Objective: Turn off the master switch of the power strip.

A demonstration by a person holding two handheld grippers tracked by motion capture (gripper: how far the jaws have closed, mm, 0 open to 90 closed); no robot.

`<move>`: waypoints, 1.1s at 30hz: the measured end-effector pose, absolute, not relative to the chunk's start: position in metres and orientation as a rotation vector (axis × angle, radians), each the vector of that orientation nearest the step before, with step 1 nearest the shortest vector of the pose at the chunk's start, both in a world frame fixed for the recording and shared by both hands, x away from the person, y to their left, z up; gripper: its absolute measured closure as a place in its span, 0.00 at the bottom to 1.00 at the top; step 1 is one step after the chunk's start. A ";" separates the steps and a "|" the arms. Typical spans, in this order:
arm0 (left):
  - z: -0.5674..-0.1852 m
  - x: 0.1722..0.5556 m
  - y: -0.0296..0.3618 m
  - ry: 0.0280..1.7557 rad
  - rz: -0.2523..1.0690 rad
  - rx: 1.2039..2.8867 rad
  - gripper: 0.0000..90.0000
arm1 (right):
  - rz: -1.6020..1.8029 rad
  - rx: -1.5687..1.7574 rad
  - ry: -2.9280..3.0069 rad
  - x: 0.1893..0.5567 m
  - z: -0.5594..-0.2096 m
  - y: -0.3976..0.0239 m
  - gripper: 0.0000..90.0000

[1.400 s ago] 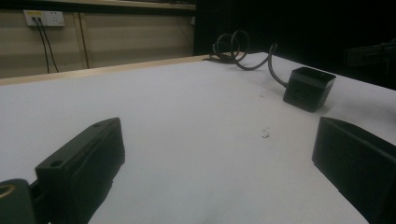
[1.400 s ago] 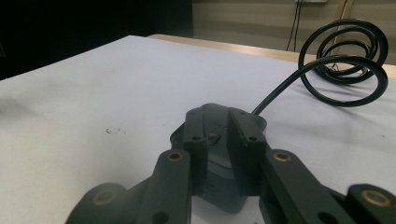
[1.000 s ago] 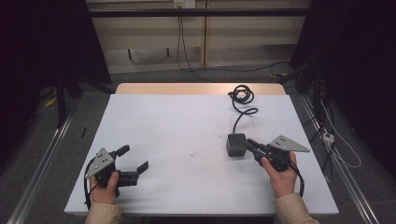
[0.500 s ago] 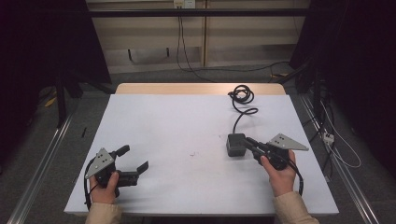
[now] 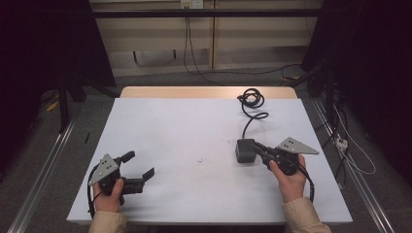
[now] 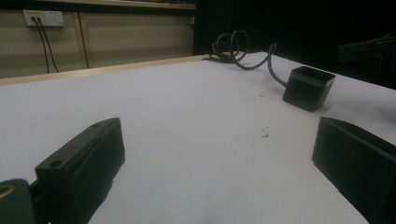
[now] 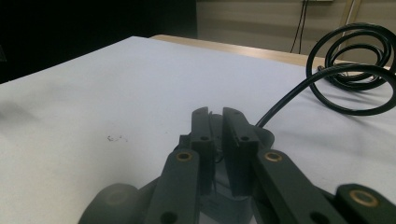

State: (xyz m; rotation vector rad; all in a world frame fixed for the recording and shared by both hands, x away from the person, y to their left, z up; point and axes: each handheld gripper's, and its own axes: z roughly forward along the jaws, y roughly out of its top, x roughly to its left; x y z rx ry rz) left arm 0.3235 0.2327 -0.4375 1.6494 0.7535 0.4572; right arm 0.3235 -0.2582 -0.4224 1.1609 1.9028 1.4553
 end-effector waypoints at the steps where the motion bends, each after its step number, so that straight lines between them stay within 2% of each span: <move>1: -0.437 0.324 0.233 0.754 0.457 1.649 0.02 | 1.456 1.160 1.904 0.324 -0.422 -0.258 0.93; 16: -0.438 0.323 0.233 0.757 0.458 1.646 0.02 | 1.448 1.158 1.919 0.329 -0.424 -0.256 1.00; 33: -0.438 0.323 0.233 0.766 0.458 1.643 0.02 | 1.432 1.144 1.955 0.335 -0.424 -0.252 1.00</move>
